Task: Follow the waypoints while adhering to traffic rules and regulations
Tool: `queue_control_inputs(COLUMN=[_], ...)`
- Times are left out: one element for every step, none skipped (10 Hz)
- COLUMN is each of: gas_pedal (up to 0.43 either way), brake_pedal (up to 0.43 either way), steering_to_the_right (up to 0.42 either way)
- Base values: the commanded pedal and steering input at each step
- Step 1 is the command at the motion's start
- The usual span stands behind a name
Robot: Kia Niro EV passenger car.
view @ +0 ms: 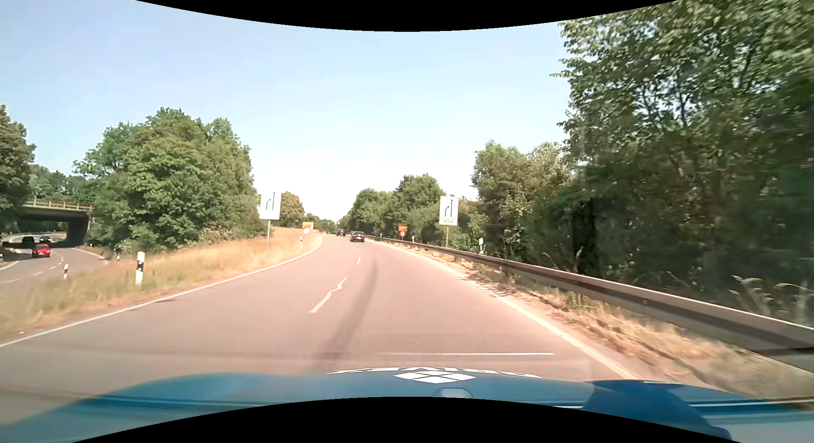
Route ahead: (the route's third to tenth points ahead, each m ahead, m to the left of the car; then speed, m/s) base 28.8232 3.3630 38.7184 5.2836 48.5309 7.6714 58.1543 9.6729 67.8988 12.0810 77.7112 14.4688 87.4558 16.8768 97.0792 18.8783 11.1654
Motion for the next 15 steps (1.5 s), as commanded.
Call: queue_control_inputs(gas_pedal=[0.000, 0.000, 0.000, 0.000, 0.000, 0.000, 0.000, 0.000, 0.000, 0.000, 0.020, 0.028, 0.079, 0.098, 0.098], brake_pedal=[0.000, 0.000, 0.000, 0.000, 0.000, 0.000, 0.000, 0.000, 0.000, 0.000, 0.000, 0.000, 0.000, 0.000, 0.000], steering_to_the_right=[-0.038, -0.037, -0.033, -0.029, -0.029, -0.030, -0.030, -0.030, -0.029, -0.028, -0.028, -0.028, -0.029, -0.027, -0.022])
